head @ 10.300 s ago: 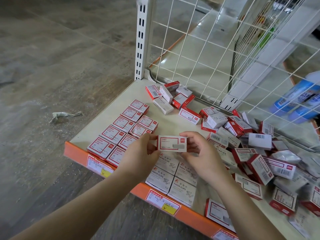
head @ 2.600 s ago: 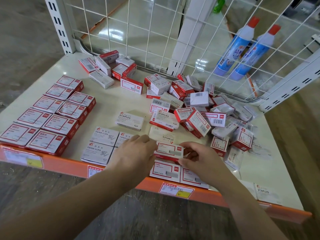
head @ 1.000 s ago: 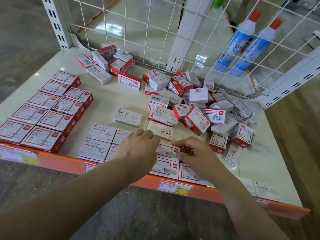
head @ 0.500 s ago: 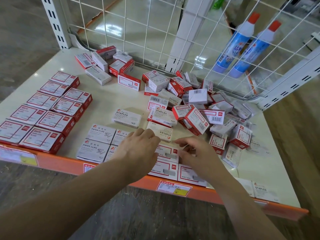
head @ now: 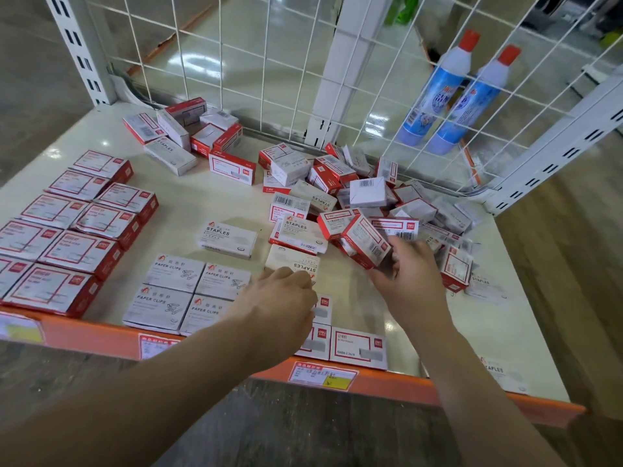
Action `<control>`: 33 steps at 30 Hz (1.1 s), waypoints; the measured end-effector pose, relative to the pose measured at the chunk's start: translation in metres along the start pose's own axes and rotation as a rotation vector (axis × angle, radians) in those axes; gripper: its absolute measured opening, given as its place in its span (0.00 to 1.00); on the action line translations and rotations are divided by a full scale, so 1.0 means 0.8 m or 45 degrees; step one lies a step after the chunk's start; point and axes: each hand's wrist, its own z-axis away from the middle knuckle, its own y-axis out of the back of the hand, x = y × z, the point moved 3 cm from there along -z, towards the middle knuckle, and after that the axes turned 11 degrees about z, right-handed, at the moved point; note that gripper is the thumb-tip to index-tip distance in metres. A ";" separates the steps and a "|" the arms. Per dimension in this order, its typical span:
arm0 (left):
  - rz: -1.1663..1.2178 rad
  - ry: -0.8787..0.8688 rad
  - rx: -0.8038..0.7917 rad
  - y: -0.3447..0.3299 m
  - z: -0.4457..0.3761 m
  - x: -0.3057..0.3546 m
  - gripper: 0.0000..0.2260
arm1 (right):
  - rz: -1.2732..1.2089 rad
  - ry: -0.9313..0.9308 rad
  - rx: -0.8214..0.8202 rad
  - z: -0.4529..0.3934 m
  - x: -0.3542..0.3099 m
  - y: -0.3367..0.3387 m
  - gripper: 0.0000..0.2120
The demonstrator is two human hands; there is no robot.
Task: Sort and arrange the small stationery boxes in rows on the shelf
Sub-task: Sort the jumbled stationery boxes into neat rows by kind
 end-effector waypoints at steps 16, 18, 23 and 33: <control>0.054 0.081 0.264 0.010 0.001 -0.016 0.16 | -0.089 0.014 0.043 -0.001 -0.001 -0.001 0.11; 0.020 0.079 0.280 0.011 0.002 -0.017 0.18 | -0.185 0.044 0.003 0.010 -0.008 0.007 0.11; 0.181 0.109 0.391 0.014 0.007 -0.017 0.22 | -0.253 0.150 -0.161 0.032 -0.025 0.015 0.13; 0.242 -0.090 0.423 0.018 0.019 -0.025 0.15 | -0.417 0.158 -0.442 0.043 -0.033 0.005 0.15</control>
